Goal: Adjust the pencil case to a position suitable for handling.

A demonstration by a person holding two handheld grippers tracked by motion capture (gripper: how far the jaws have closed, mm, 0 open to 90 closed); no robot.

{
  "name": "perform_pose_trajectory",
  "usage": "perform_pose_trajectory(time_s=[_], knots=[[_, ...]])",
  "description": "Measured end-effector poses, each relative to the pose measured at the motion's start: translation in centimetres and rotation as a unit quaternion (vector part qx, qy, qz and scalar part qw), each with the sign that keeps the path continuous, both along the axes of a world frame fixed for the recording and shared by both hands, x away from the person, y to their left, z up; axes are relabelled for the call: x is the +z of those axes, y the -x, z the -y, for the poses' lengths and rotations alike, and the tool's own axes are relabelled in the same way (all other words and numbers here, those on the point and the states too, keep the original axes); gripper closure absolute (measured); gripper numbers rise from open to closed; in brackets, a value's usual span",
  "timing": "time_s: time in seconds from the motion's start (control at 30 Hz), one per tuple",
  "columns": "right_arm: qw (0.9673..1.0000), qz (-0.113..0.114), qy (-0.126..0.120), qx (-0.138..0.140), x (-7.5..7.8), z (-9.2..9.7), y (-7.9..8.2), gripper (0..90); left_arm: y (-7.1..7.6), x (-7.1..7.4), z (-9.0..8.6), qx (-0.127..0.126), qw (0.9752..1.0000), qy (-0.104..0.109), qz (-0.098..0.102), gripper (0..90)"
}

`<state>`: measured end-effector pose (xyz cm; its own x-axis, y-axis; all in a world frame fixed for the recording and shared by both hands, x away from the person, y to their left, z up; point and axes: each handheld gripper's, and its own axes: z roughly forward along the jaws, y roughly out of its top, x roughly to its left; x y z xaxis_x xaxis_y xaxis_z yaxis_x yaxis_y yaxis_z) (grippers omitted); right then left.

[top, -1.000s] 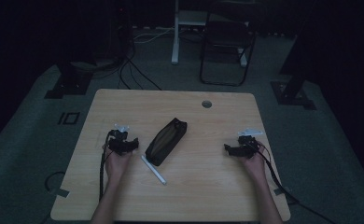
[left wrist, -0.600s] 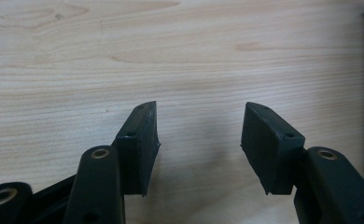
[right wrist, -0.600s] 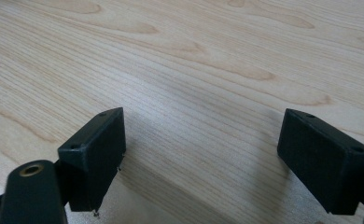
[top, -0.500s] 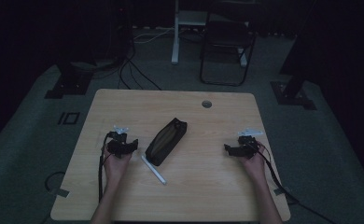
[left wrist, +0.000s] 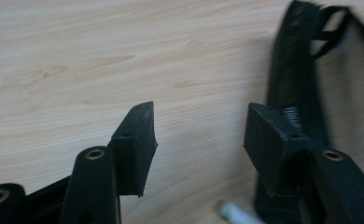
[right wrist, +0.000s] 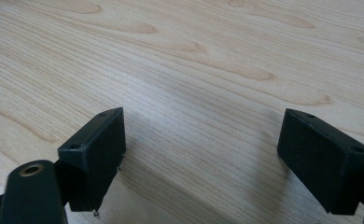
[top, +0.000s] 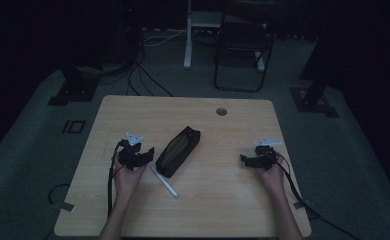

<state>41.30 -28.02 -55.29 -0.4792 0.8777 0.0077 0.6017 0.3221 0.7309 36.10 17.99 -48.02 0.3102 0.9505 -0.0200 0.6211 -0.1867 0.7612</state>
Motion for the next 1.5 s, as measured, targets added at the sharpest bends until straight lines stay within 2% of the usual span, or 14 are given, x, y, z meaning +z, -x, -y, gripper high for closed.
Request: perform_pose_trajectory(time_s=[0.03, 0.1, 0.23, 0.37, 0.43, 0.7, 0.87, 1.0, 1.2, 1.23, 1.27, 1.43, 1.47, 1.5], knots=[[1.0000, 0.000, 0.000, 0.000, 0.0, 0.0, 0.0, 15.2, 0.6, 0.6, 0.9, -0.014, 0.9999, -0.003, 0.006, 43.4], [1.0000, 0.000, 0.000, 0.000, 0.0, 0.0, 0.0, 15.2, 0.9, 0.8, 1.5, -0.020, 0.9997, -0.006, 0.007, 43.3], [1.0000, 0.000, 0.000, 0.000, 0.0, 0.0, 0.0, 15.2, 1.3, 0.8, 2.7, -0.028, 0.9995, -0.016, 0.005, 43.3], [1.0000, 0.000, 0.000, 0.000, 0.0, 0.0, 0.0, 15.2, 1.8, 0.8, 3.3, -0.034, 0.9993, -0.015, -0.001, 43.2], [1.0000, 0.000, 0.000, 0.000, 0.0, 0.0, 0.0, 15.2, 2.1, 0.6, 3.8, -0.034, 0.9991, -0.025, -0.002, 43.2], [1.0000, 0.000, 0.000, 0.000, 0.0, 0.0, 0.0, 15.2, 2.2, -0.2, 4.3, -0.041, 0.9985, -0.028, -0.023, 44.8], [1.0000, 0.000, 0.000, 0.000, 0.0, 0.0, 0.0, 15.2, 2.0, -0.9, 4.4, -0.053, 0.9974, -0.033, -0.036, 54.8], [1.0000, 0.000, 0.000, 0.000, 0.0, 0.0, 0.0, 15.2, 1.7, -1.3, 4.3, -0.074, 0.9957, -0.039, -0.040, 63.0], [1.0000, 0.000, 0.000, 0.000, 0.0, 0.0, 0.0, 15.2, 1.4, -1.4, 4.3, -0.098, 0.9936, -0.046, -0.033, 65.6], [1.0000, 0.000, 0.000, 0.000, 0.0, 0.0, 0.0, 15.2, 1.2, -1.5, 4.1, -0.115, 0.9918, -0.049, -0.027, 66.0], [1.0000, 0.000, 0.000, 0.000, 0.0, 0.0, 0.0, 15.2, 1.2, -1.5, 4.1, -0.115, 0.9918, -0.049, -0.027, 66.1], [1.0000, 0.000, 0.000, 0.000, 0.0, 0.0, 0.0, 15.2, 0.9, -1.6, 3.7, -0.148, 0.9876, -0.050, -0.015, 66.1], [1.0000, 0.000, 0.000, 0.000, 0.0, 0.0, 0.0, 15.2, 0.8, -1.7, 3.5, -0.161, 0.9858, -0.046, -0.010, 66.1], [1.0000, 0.000, 0.000, 0.000, 0.0, 0.0, 0.0, 15.2, 0.8, -1.7, 3.5, -0.161, 0.9858, -0.046, -0.010, 66.1]])
